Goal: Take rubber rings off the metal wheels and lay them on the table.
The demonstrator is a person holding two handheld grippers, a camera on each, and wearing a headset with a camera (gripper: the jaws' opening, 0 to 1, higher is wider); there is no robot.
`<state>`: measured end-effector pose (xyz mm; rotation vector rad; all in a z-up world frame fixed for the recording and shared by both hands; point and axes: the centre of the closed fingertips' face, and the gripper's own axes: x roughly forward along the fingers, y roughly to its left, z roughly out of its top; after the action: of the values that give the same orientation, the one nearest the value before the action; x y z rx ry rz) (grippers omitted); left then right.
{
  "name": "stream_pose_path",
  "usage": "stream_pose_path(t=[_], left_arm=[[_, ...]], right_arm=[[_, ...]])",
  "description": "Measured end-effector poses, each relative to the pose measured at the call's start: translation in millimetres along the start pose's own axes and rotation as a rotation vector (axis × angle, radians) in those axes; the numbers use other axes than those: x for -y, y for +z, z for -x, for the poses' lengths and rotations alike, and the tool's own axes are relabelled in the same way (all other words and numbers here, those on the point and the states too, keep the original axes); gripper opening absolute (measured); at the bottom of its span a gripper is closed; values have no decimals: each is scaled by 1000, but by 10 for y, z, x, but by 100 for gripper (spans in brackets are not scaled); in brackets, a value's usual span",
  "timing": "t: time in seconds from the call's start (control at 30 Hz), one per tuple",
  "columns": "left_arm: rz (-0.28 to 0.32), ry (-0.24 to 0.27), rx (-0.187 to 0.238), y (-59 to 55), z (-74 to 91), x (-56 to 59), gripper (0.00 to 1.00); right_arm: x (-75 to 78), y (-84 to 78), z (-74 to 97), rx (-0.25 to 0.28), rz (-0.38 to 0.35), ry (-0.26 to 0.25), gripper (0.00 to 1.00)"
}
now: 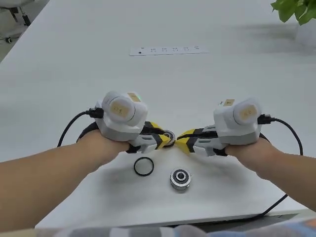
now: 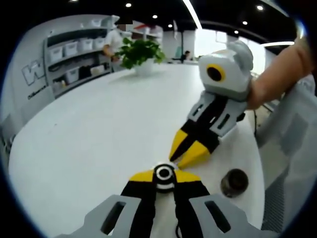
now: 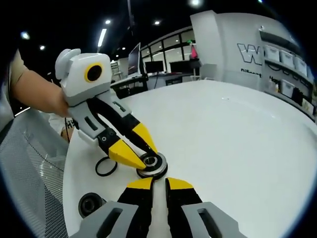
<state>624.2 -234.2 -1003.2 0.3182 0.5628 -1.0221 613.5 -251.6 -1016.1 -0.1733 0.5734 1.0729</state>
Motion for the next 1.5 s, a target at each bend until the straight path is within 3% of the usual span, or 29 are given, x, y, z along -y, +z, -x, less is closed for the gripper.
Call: stream_pose_path(t=[0.13,0.4,0.53,0.63,1.27,1.5], left_arm=[[0,-1,2,2,0,2,13],[2,3,3,1,3,5,13],[3,5,3,0,3,1,13],[4,7,5,-1,3,-2,13],[2,6,7,24,20,41,13],[3,6,6,18,13,29,13]], right_arm=[[-79,26,-36,17,29,24,24],[-160,76,-206,1,103,15,33],[-122,107,-241,4,113,-13,32],[-102,53,-241,-33,147,-21,27],[-88,32,-129,-17,96,-4,18],[-79,66,-142,-14,99,-12,26]])
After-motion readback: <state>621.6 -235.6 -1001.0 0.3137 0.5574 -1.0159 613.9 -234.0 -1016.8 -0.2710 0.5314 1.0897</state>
